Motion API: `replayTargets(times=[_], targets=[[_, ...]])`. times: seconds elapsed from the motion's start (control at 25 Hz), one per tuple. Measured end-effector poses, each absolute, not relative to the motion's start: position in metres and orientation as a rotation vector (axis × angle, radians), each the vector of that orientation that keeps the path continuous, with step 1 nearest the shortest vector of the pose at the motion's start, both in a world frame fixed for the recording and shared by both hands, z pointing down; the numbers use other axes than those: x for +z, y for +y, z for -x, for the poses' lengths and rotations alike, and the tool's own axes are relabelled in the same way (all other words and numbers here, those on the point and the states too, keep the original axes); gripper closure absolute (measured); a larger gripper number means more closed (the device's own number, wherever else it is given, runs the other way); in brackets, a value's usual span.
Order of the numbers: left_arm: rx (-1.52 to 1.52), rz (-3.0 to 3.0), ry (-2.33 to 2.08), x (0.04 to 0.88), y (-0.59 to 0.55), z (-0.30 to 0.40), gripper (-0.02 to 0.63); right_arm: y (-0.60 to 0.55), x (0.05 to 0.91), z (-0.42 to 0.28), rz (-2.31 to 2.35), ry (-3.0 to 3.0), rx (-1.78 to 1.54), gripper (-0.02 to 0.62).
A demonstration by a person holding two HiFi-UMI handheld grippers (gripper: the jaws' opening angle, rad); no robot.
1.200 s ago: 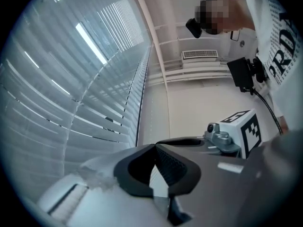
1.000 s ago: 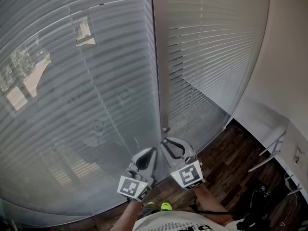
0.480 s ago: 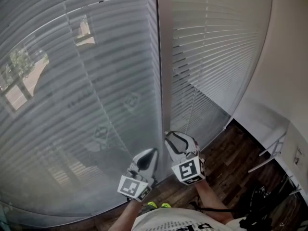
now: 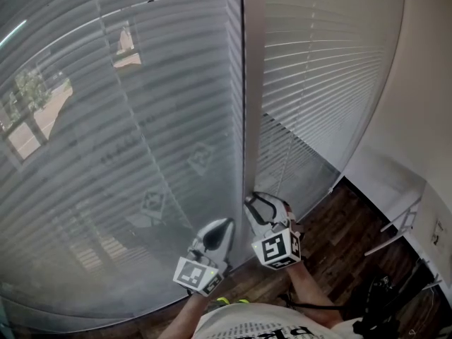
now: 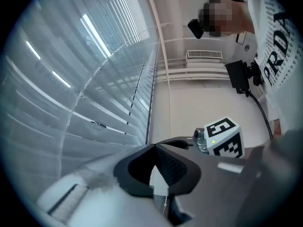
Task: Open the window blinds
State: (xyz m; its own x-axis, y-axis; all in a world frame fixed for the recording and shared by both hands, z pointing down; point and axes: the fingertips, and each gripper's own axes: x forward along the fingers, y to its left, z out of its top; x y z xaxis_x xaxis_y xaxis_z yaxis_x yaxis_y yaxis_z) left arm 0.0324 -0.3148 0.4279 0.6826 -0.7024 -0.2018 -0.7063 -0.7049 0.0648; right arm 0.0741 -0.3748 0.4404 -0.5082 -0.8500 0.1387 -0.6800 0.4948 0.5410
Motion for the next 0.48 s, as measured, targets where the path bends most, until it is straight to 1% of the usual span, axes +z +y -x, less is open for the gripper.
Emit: replayTargets(times=[0.48], targets=[[0.345, 2.863, 1.198, 0.4290, -0.3158, -0.0280, 0.614, -0.3754, 0.4411, -0.0745, -1.302, -2.395, -0.548, 0.474]])
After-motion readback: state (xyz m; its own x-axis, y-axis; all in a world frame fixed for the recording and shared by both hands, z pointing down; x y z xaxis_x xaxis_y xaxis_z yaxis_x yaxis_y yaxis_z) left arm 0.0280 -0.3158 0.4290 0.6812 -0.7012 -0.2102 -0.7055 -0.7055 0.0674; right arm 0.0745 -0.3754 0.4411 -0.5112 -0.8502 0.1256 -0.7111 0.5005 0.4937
